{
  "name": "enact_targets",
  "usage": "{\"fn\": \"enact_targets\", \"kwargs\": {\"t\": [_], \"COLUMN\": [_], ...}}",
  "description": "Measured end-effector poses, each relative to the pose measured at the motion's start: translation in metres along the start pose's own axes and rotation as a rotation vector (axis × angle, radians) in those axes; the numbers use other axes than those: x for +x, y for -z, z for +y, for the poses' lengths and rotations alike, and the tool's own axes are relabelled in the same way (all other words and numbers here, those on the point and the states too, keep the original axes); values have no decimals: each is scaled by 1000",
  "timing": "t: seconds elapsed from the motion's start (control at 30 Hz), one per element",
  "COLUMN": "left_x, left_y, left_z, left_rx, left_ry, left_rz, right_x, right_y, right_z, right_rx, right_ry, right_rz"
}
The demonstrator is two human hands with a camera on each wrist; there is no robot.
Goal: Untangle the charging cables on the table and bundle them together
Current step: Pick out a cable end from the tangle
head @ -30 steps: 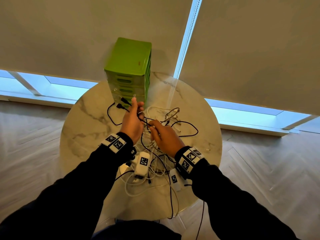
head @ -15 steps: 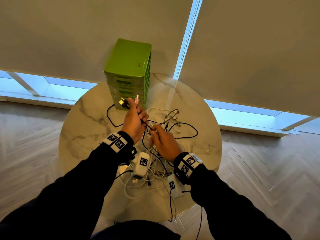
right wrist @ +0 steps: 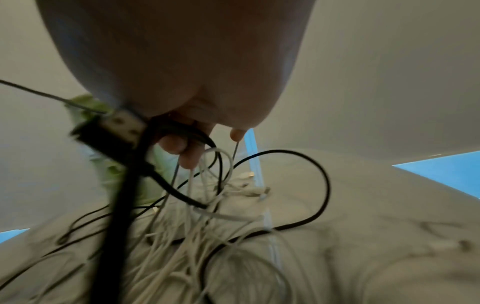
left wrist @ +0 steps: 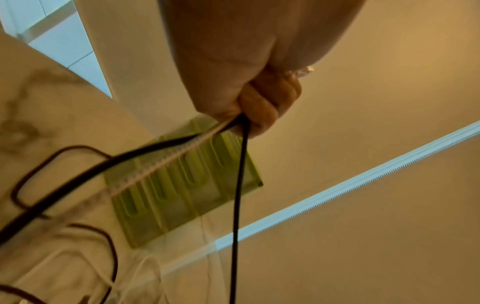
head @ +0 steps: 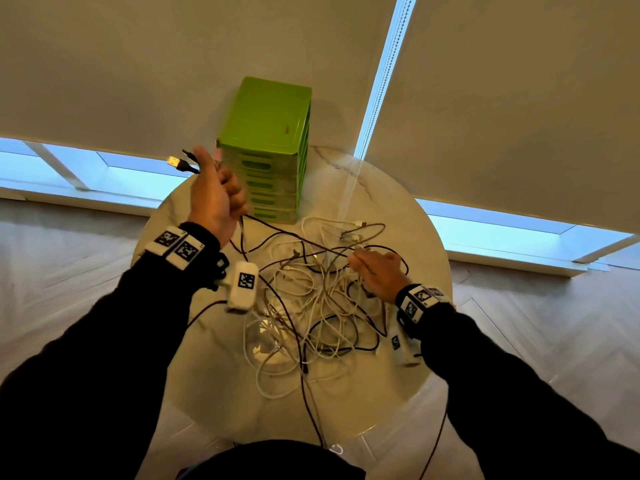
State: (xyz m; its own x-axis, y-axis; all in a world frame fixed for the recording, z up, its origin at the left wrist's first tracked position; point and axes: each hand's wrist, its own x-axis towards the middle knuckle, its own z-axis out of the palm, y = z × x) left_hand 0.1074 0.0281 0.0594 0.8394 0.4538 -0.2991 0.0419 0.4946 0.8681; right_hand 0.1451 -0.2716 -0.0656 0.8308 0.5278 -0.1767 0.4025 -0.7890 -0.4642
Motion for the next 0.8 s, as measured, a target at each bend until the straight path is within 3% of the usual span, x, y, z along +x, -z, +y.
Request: {"fn": "enact_targets", "kwargs": {"t": [0.13, 0.3, 0.4, 0.5, 0.7, 0.8], "left_x": [-2, -26, -32, -31, -25, -16], "left_y": [-2, -16, -22, -29, -26, -14], "left_z": [-12, -72, -83, -76, -64, -48], "left_rx": [173, 459, 382, 188, -3, -113], "left_ry": [-19, 114, 198, 220, 138, 82], "left_rz": [-83, -262, -225, -122, -32, -27], "right_x": [21, 36, 24, 11, -4, -9], "right_y": [17, 24, 16, 5, -12, -13], "right_z": [-2, -70, -106, -120, -107, -84], "right_rx": [-21, 182, 193, 203, 346, 304], "right_ry": [-97, 40, 203, 259, 256, 202], "right_rz": [116, 284, 248, 155, 56, 39]}}
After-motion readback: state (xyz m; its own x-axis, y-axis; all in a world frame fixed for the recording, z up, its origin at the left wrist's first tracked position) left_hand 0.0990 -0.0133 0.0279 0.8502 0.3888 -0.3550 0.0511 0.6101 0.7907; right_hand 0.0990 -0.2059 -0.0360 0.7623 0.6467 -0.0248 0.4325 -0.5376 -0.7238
